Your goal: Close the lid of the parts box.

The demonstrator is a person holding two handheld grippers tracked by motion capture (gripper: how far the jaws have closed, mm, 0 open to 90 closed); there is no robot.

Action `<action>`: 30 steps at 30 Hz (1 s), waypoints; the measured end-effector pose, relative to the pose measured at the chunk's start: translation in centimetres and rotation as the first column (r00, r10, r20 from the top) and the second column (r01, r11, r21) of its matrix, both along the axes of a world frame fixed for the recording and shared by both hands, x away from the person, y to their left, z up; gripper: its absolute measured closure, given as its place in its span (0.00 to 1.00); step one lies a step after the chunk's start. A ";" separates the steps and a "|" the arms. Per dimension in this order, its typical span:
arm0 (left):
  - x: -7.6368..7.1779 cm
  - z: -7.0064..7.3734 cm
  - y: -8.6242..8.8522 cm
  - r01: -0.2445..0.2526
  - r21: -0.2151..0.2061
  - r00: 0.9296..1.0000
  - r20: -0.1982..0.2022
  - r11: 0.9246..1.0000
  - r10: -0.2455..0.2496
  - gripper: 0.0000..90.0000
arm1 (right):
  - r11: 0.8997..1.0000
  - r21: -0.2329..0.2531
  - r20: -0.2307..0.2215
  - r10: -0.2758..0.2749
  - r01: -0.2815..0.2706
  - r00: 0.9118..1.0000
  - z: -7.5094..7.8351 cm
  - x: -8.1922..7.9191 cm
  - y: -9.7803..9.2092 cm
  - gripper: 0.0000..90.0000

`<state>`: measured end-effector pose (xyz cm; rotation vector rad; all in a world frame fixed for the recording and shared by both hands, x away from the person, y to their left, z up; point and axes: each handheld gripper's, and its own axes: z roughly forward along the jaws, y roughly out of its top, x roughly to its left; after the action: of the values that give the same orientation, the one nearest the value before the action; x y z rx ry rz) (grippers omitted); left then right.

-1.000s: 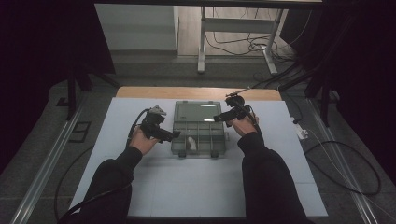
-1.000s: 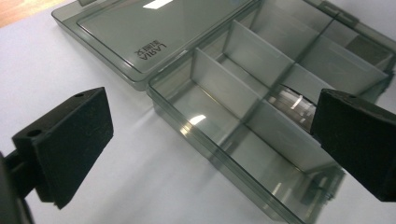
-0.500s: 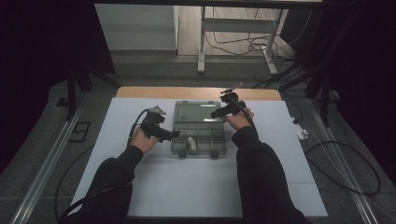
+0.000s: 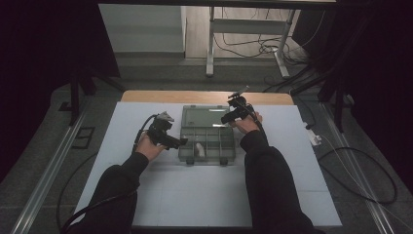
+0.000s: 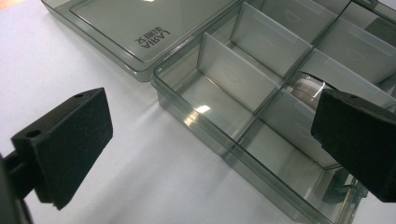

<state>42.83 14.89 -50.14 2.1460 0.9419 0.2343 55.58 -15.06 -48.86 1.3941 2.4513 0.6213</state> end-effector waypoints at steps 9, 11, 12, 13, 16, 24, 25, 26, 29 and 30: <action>0.0 0.0 0.1 -0.004 0.008 1.000 0.006 1.000 0.003 0.00 | 0.999 0.033 -0.033 -0.038 0.039 0.999 0.1 0.4 -0.1 0.63; 0.0 0.0 0.1 -0.005 0.014 1.000 0.010 1.000 0.005 0.00 | 0.998 0.032 -0.039 -0.054 0.055 0.998 0.2 0.6 0.0 0.70; 0.0 0.0 0.1 -0.007 0.015 1.000 0.012 1.000 0.007 0.00 | 0.998 0.018 -0.035 -0.055 0.055 0.998 0.1 0.7 0.0 0.73; 0.0 0.0 0.1 -0.007 0.014 1.000 0.013 1.000 0.007 0.00 | 0.998 0.010 -0.034 -0.055 0.055 0.998 0.1 0.7 0.0 0.75; 0.0 0.1 0.1 -0.011 0.015 1.000 0.014 1.000 0.011 0.00 | 0.997 0.015 -0.038 -0.077 0.077 0.996 0.1 0.9 0.1 0.83; 0.0 0.2 0.2 -0.020 0.017 1.000 0.019 1.000 0.019 0.00 | 0.975 0.040 -0.086 -0.216 0.220 0.973 0.2 1.2 0.5 0.95; 0.0 0.2 0.3 -0.022 0.018 1.000 0.022 1.000 0.022 0.00 | 0.970 0.047 -0.091 -0.233 0.238 0.968 0.2 1.2 0.5 0.96; 0.1 0.3 0.3 -0.026 0.019 0.999 0.023 0.999 0.026 0.00 | 0.963 0.059 -0.102 -0.258 0.265 0.961 0.2 1.2 0.5 0.96; 0.3 0.3 0.5 -0.046 0.011 0.999 0.021 0.999 0.046 0.00 | 0.945 0.100 -0.124 -0.298 0.310 0.947 0.2 1.2 0.3 0.98; 0.4 0.3 0.6 -0.047 0.007 0.999 0.017 0.999 0.047 0.00 | 0.941 0.109 -0.129 -0.307 0.321 0.943 0.3 1.2 0.2 0.98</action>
<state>43.22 15.46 -49.86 2.1266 0.9837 0.2790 56.74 -14.83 -48.59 1.8685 2.2269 0.6496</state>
